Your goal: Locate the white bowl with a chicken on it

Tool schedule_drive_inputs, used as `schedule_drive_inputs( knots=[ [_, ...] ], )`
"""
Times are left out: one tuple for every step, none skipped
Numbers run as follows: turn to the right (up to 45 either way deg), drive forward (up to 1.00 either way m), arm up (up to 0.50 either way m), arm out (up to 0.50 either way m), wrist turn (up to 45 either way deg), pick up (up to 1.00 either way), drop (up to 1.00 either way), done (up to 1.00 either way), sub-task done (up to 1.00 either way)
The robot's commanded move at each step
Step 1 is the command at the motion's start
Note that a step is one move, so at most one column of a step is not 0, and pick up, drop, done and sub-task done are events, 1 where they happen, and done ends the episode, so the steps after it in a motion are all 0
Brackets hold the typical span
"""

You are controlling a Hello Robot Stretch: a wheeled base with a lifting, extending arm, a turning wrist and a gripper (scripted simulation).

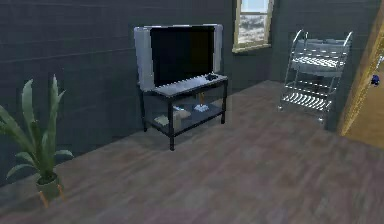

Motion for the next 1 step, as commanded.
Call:
schedule_drive_inputs(
  knots=[
    [39.0,0.0,0.0,0.0,0.0,0.0,0.0,0.0,0.0]
  ],
)
